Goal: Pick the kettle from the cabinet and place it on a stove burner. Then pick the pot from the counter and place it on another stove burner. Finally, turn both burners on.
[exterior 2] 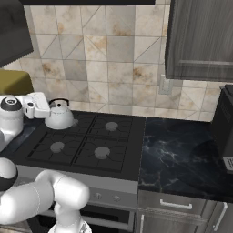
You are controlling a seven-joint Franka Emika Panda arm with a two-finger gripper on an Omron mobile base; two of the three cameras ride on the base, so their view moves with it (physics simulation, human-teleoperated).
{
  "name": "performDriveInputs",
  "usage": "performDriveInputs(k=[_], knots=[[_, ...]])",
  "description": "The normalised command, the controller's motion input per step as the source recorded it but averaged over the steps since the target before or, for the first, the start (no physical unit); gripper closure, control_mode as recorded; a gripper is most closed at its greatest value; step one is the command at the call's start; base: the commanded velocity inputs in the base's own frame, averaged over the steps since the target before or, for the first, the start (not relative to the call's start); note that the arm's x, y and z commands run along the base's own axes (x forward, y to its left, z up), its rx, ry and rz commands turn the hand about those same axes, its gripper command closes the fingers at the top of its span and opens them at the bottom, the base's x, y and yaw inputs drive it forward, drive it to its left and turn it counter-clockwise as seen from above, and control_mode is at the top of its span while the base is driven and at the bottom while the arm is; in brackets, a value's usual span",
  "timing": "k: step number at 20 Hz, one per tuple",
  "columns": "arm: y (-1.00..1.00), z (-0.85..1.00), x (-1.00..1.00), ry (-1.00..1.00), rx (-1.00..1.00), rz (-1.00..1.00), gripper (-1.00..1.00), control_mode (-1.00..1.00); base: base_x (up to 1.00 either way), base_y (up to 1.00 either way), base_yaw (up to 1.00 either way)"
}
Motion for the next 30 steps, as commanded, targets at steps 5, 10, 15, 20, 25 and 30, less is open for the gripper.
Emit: performDriveInputs(k=[5, 10, 15, 20, 25, 30], knots=[[0.03, -0.20, 0.07, 0.00, -0.10, -0.07, 1.00, -1.00, 0.00, 0.00, 0.00], [0.01, -0.22, 0.09, 0.00, -0.09, -0.06, 1.00, -1.00, 0.00, 0.00, 0.00], [0.06, -0.15, 0.18, 0.00, -0.04, -0.03, 1.00, -1.00, 0.00, 0.00, 0.00], [0.08, -0.05, 0.24, 0.00, 0.00, 0.00, 1.00, -1.00, 0.00, 0.00, 0.00], [0.03, -0.07, 0.29, 0.00, 0.00, 0.00, 1.00, -1.00, 0.00, 0.00, 0.00], [0.02, -0.12, 0.23, -0.02, 0.00, 0.00, 1.00, -1.00, 0.00, 0.00, 0.00]])
